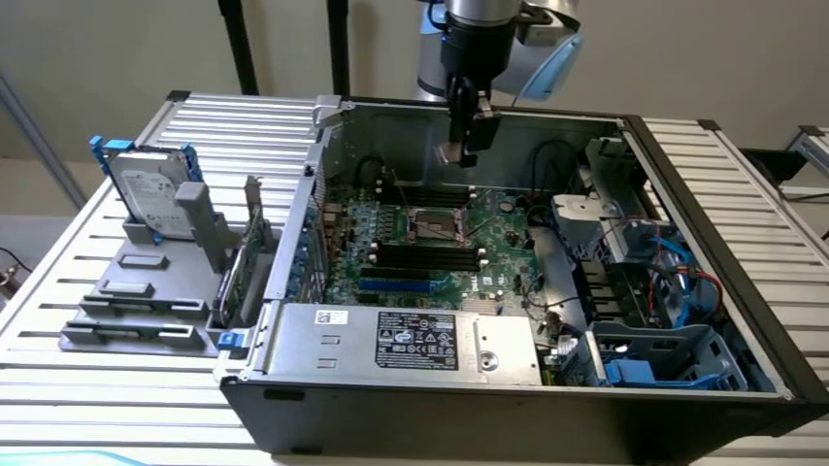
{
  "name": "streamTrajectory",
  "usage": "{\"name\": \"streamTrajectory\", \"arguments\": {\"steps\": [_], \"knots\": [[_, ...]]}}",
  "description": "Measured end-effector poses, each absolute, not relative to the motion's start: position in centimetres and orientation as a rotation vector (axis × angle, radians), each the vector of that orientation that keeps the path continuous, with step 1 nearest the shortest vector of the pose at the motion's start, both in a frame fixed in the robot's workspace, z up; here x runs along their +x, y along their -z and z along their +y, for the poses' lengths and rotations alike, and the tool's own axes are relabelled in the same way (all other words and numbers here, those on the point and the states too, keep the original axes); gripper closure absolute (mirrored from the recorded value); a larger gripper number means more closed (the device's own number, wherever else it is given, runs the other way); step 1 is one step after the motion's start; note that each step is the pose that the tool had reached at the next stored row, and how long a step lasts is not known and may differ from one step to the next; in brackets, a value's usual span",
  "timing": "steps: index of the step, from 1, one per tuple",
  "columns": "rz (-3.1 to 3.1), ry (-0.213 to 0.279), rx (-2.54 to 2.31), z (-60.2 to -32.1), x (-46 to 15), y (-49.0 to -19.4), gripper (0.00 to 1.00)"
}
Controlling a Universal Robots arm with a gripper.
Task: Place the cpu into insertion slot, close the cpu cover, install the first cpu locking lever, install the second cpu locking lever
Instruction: 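Place the cpu into insertion slot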
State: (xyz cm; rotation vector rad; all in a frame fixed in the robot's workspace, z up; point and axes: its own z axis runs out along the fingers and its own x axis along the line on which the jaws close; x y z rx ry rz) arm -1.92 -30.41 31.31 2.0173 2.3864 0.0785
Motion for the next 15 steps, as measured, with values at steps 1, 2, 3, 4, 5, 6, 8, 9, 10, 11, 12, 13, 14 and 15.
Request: {"name": "streamTrajectory", "arguments": {"steps": [1, 2, 3, 4, 5, 6, 8, 9, 10, 11, 12, 13, 14, 15], "knots": [[2.368, -0.078, 2.038, -30.4, -1.9, -31.3, 0.45], [2.349, -0.078, 2.059, -30.4, -1.9, -31.3, 0.45], [2.330, -0.078, 2.080, -30.4, -1.9, -31.2, 0.45], [2.312, -0.078, 2.100, -30.4, -1.9, -31.2, 0.45], [2.293, -0.077, 2.120, -30.4, -1.9, -31.2, 0.45], [2.277, -0.076, 2.137, -30.4, -1.9, -31.2, 0.45], [2.252, -0.074, 2.165, -30.4, -1.9, -31.2, 0.45], [2.244, -0.072, 2.175, -30.5, -1.9, -31.2, 0.45], [2.238, -0.068, 2.184, -30.5, -1.9, -31.2, 0.45], [2.241, -0.033, 2.214, -31.3, -1.9, -31.1, 0.45], [2.253, -0.008, 2.226, -31.6, -1.9, -31.1, 0.45], [2.256, 0.000, 2.230, -31.7, -1.9, -31.0, 0.45], [2.260, 0.006, 2.234, -31.7, -1.9, -31.0, 0.45], [2.266, 0.015, 2.240, -31.8, -1.9, -30.9, 0.45]]}}
